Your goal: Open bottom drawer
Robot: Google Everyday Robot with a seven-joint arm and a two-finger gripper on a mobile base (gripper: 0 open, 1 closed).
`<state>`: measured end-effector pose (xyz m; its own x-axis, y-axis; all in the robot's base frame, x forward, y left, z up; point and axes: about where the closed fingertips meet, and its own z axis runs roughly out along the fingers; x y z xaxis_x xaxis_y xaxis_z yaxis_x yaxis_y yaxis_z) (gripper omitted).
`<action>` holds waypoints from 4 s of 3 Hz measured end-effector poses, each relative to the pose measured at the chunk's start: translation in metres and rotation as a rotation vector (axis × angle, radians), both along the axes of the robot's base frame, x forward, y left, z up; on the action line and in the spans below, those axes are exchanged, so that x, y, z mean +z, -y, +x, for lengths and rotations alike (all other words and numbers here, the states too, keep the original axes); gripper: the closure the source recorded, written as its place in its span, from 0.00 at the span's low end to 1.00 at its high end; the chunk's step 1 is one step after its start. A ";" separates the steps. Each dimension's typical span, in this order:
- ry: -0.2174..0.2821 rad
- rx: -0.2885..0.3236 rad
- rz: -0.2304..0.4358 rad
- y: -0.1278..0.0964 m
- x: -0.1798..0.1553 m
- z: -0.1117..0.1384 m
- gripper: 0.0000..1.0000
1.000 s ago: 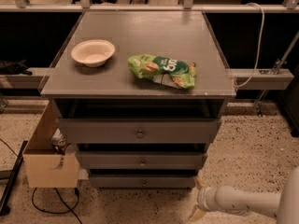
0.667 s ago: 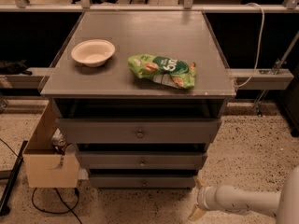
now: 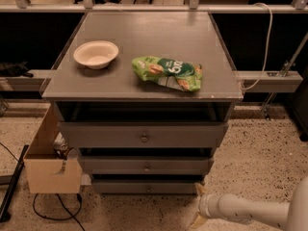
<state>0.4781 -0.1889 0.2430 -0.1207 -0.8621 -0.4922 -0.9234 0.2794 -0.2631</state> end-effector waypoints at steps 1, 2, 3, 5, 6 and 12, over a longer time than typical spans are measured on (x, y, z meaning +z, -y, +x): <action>0.017 0.021 0.042 -0.017 -0.013 0.011 0.00; 0.048 0.034 0.083 -0.034 -0.021 0.029 0.00; 0.071 0.052 0.099 -0.053 -0.027 0.044 0.00; 0.108 0.068 0.078 -0.074 -0.044 0.081 0.00; 0.111 0.044 0.059 -0.064 -0.059 0.103 0.00; 0.089 0.018 0.073 -0.071 -0.096 0.124 0.65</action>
Offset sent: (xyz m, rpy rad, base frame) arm 0.0525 0.0511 -0.0287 0.1288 -0.0906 0.0455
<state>0.6016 -0.1177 0.1470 -0.0588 -0.8251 -0.5619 -0.9023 0.2847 -0.3236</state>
